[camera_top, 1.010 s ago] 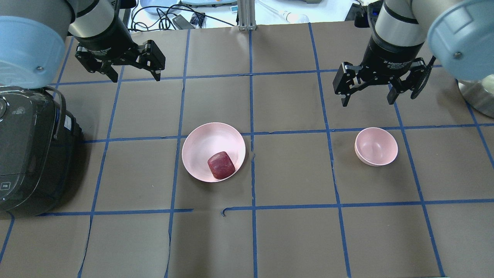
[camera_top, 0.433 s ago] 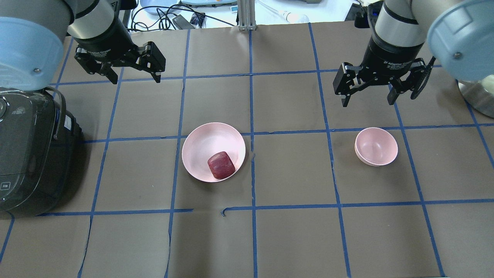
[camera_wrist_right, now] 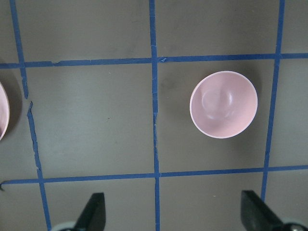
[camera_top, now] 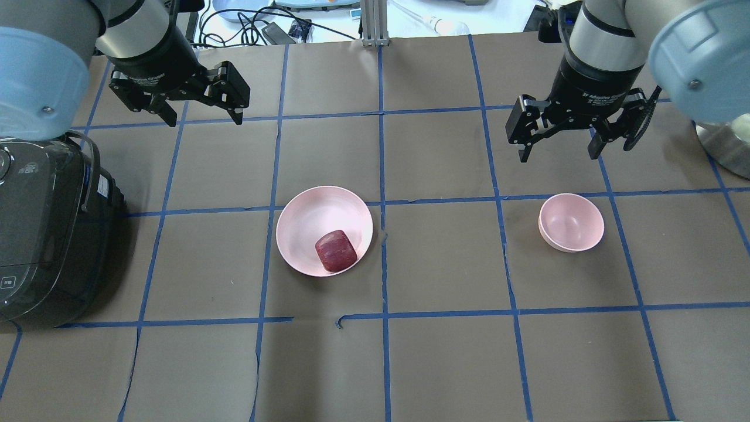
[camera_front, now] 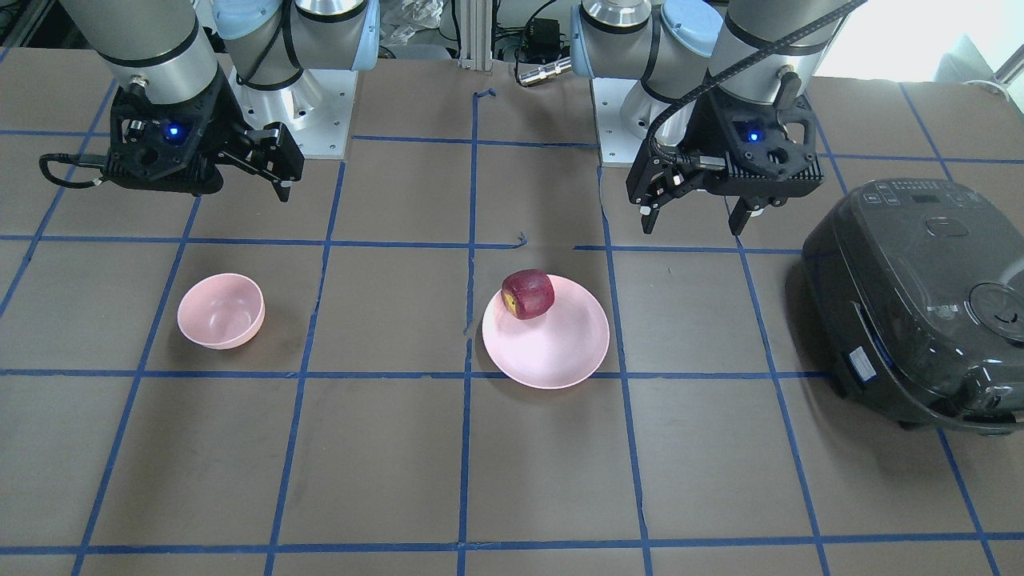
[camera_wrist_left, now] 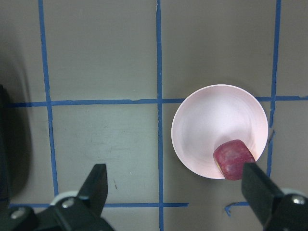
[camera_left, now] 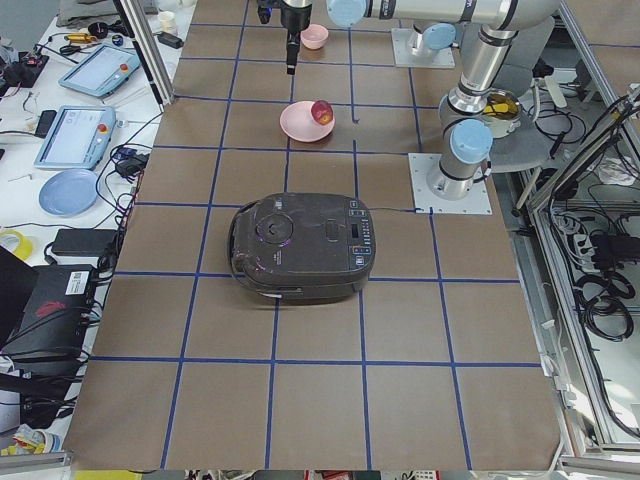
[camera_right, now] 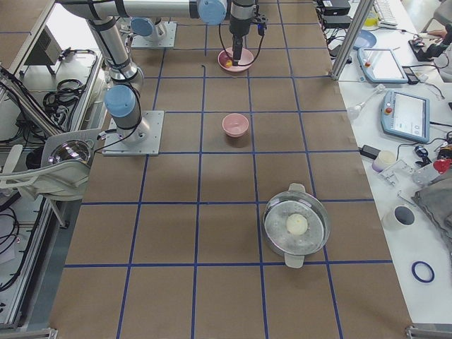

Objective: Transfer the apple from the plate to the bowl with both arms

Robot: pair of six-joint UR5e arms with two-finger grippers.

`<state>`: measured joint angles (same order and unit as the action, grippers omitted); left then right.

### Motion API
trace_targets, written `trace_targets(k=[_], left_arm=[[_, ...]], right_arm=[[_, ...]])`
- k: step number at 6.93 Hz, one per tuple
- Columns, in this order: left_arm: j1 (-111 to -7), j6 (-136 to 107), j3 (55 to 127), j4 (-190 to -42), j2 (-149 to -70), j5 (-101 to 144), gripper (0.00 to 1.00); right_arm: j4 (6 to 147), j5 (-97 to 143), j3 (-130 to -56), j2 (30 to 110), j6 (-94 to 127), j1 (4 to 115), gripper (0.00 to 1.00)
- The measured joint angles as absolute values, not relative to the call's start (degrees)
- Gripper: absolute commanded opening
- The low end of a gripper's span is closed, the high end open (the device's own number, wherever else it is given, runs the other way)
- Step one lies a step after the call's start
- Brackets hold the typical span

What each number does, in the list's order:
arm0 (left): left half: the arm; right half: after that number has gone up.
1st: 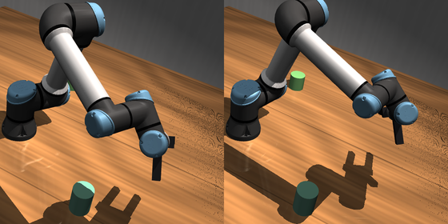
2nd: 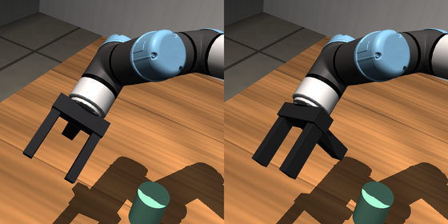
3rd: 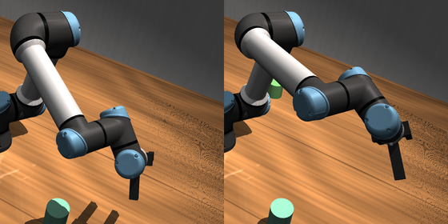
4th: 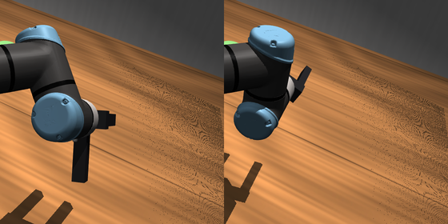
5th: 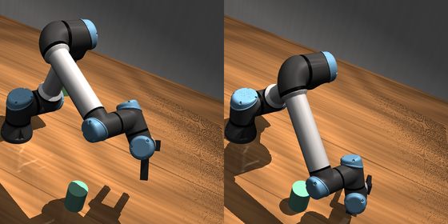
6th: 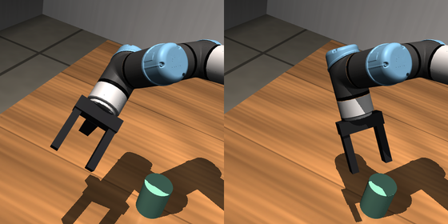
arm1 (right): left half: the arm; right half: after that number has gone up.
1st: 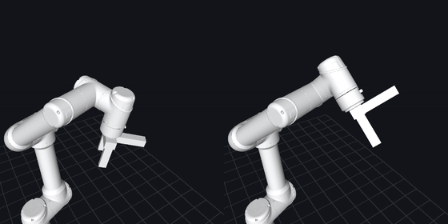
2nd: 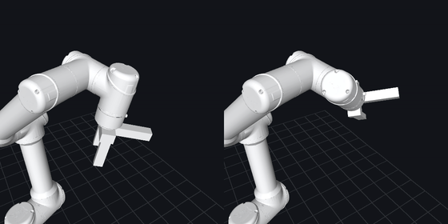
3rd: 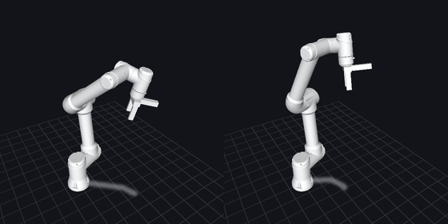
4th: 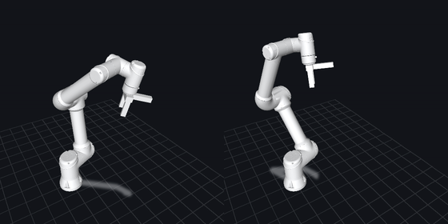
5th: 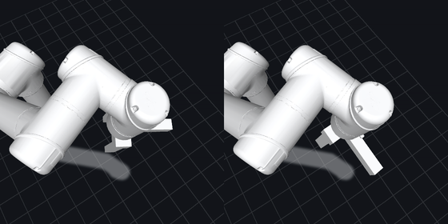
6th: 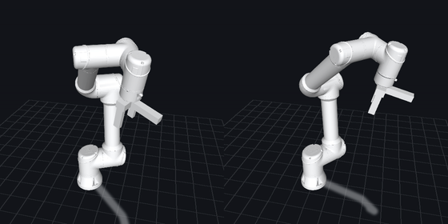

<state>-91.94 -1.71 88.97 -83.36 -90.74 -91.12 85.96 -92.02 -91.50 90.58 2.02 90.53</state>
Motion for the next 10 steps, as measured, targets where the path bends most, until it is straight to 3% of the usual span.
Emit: trace_targets(k=[4,8,10], left_arm=[[-92.9,-6.2,90.1,-82.8,-92.4,-90.6,1.00],[-101.4,-33.0,96.3,-78.8,-97.2,-90.6,1.00],[-105.2,-40.5,102.7,-69.3,-100.4,-90.6,1.00]], right_arm=[[86.0,-92.1,-91.5,90.6,2.0,90.5,1.00],[88.3,-92.5,-91.5,90.5,0.4,89.1,1.00],[92.2,-92.6,-91.5,88.8,-1.8,83.4,1.00]])
